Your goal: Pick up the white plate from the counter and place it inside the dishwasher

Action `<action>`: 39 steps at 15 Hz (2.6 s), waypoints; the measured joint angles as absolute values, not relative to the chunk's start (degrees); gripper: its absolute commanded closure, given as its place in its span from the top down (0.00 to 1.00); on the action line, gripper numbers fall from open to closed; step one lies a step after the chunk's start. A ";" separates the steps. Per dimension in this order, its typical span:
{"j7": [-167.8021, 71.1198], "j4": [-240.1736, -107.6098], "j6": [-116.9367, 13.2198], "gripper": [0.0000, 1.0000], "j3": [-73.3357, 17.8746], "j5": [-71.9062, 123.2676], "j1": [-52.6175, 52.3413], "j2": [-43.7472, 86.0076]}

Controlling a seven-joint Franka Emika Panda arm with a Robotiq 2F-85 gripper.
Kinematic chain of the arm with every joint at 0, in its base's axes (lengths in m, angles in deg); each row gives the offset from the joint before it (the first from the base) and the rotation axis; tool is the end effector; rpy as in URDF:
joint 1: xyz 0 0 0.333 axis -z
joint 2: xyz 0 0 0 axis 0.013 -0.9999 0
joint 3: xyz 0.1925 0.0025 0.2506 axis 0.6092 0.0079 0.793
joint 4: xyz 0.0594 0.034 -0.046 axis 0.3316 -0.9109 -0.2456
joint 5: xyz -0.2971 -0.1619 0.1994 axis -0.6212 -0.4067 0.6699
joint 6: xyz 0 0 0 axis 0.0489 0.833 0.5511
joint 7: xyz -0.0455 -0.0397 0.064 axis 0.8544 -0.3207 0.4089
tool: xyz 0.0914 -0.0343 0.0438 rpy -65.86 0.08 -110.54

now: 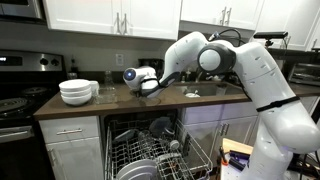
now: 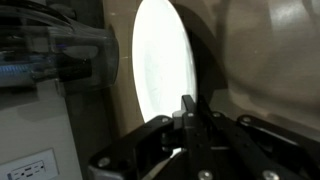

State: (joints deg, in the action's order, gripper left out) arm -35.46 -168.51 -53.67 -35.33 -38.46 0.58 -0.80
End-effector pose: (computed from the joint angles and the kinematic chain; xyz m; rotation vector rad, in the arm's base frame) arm 0.7210 -0.1272 0.2996 2.1221 0.4214 0.2359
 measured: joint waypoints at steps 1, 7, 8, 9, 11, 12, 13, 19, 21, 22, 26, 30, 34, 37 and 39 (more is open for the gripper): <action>-35.46 -168.47 -53.56 0.05 -35.27 -38.39 0.62 -0.28; -35.43 -169.33 -50.69 0.05 -34.34 -36.51 0.35 4.95; -35.40 -169.86 -50.02 0.05 -34.19 -36.57 0.13 6.29; -35.40 -170.72 -49.46 0.05 -33.92 -36.57 -0.18 7.82; -34.62 -173.04 -48.89 0.05 -33.00 -37.26 -0.84 11.16; -32.44 -173.96 -48.64 0.05 -32.98 -39.12 -1.53 12.79; -29.86 -174.36 -48.00 0.05 -32.99 -41.01 -2.06 14.19; -22.14 -174.32 -41.94 0.05 -32.66 -43.68 -1.72 18.59; -22.14 -175.40 -41.94 0.05 -31.59 -43.04 -1.53 19.23; -22.20 -176.31 -42.03 0.05 -30.81 -42.55 -1.54 19.75; -24.07 -181.16 -44.08 0.05 -27.35 -38.07 -1.62 22.81; -25.68 -185.83 -46.39 0.05 -25.38 -36.11 -1.79 26.24; -25.60 -185.89 -46.37 0.05 -25.47 -36.11 -1.67 25.41; -25.60 -186.08 -46.40 0.05 -25.40 -36.11 -1.70 25.20; -25.60 -186.68 -46.58 0.05 -25.03 -36.11 -1.81 25.05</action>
